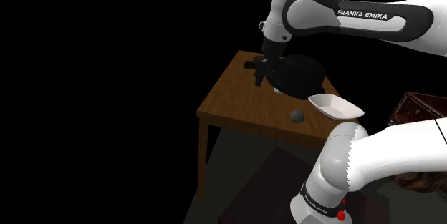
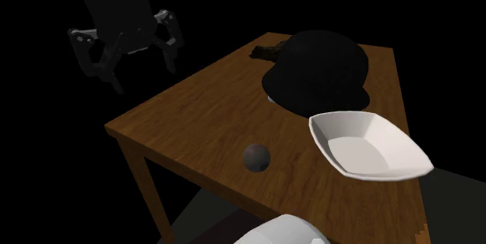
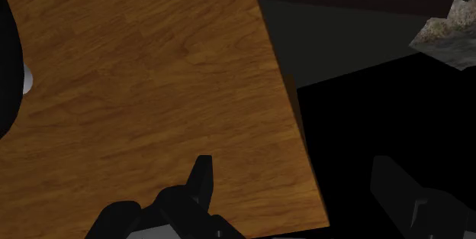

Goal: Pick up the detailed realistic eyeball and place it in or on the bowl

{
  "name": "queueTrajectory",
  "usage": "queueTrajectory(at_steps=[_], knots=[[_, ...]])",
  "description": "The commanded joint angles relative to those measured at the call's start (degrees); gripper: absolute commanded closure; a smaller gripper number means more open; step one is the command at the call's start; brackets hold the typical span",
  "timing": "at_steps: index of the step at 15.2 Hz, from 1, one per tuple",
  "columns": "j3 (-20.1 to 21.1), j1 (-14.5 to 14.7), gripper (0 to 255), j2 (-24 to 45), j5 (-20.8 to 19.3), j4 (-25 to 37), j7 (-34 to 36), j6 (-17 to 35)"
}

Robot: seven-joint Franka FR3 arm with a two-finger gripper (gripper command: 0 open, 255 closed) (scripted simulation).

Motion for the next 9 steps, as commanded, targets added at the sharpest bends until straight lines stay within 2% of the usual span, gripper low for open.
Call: queueTrajectory(at_steps=[1, 9], knots=[[0.00, 0.00, 0, 0.00, 0.00, 0.00, 0.00, 0.00], [-10.15, -3.53, 0, -15.09, -5.12, -13.97, -10.74, 1.51]])
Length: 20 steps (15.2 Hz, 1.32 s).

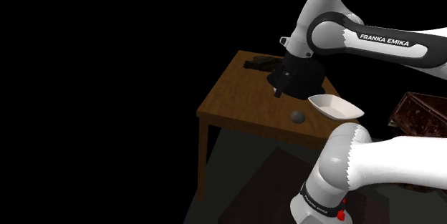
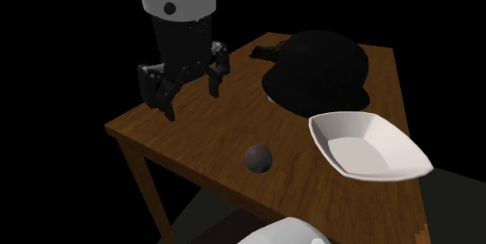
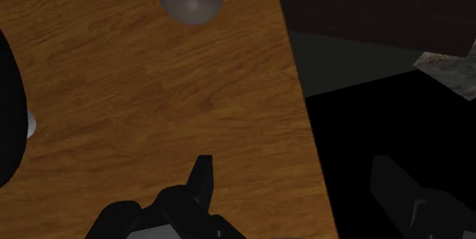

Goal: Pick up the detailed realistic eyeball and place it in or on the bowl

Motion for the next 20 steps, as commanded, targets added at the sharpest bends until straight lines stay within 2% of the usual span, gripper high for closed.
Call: queueTrajectory(at_steps=[1, 6, 11, 20], knots=[[-2.95, -1.33, 0, -3.63, -1.77, -3.17, -3.00, 0.13], [-11.62, -5.87, 0, -10.77, -7.40, -8.95, -11.12, 0.05], [-22.07, -11.38, 0, -14.79, -14.42, -12.39, -20.20, 0.34], [-26.69, -13.03, 0, -13.77, -18.50, -17.65, -20.83, 6.34]])
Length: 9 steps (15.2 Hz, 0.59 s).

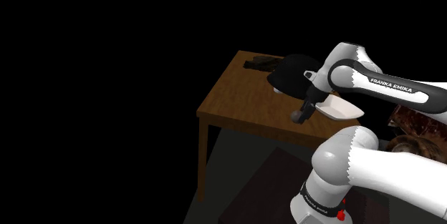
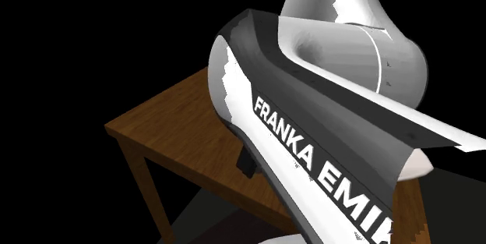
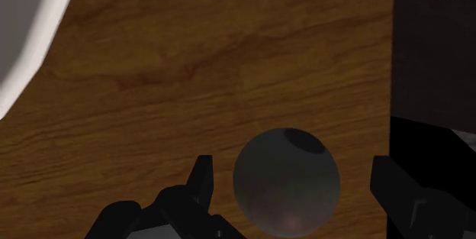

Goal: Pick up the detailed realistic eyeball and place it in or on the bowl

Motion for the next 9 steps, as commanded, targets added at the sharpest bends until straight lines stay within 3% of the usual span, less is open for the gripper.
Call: queueTrajectory(at_steps=[1, 7, 8, 9], knots=[[-0.51, -0.26, 0, 0.09, -0.47, -0.53, -0.12, 0.59], [-0.50, -0.26, 0, 0.09, -0.47, -0.52, -0.13, 0.58], [-0.50, -0.26, 255, 0.09, -0.47, -0.52, -0.13, 0.58], [-0.50, -0.26, 255, 0.09, -0.47, -0.52, -0.13, 0.58]])
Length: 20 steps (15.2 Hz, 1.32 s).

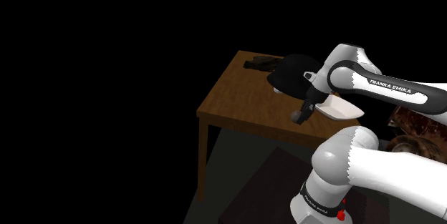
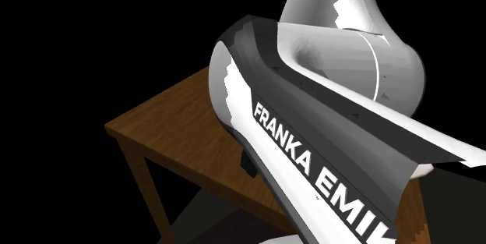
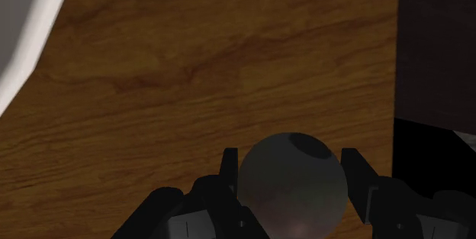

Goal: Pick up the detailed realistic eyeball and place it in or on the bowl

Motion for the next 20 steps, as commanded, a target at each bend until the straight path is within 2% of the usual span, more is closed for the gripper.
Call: queueTrajectory(at_steps=[1, 8, 20], knots=[[0.00, 0.00, 255, 0.00, 0.00, 0.00, 0.00, 0.00], [-0.01, 0.00, 255, 0.01, -0.01, -0.01, 0.00, 0.01], [6.00, 3.54, 255, 0.39, 5.71, 8.55, 1.20, -7.54]])
